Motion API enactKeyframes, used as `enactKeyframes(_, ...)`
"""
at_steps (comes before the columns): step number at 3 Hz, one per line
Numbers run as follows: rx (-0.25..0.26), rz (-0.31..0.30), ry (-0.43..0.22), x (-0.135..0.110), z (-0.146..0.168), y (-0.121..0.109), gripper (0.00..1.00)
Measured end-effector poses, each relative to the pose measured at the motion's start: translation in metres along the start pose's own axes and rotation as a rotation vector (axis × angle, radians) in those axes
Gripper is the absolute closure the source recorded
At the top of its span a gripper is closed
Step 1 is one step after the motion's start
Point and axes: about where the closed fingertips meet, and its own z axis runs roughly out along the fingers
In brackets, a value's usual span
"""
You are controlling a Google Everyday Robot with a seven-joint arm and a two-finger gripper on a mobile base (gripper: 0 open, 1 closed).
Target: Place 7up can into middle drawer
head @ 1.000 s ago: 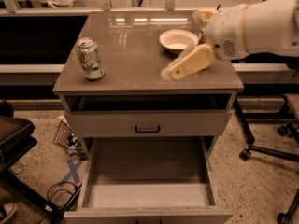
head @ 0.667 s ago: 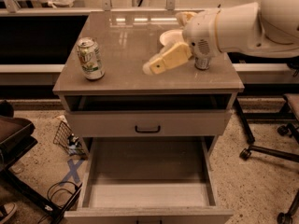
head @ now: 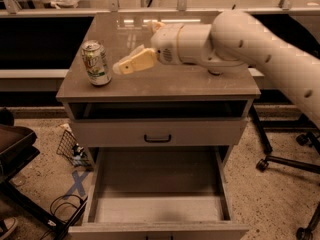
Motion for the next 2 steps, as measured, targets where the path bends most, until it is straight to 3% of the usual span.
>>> enactKeyframes(1,-0.021,0.014,-0.065,0.001,0.037,-0.003,0.0)
enactKeyframes(2,-0.014,0.017,-0.059,0.005,0.069,-0.009,0.0)
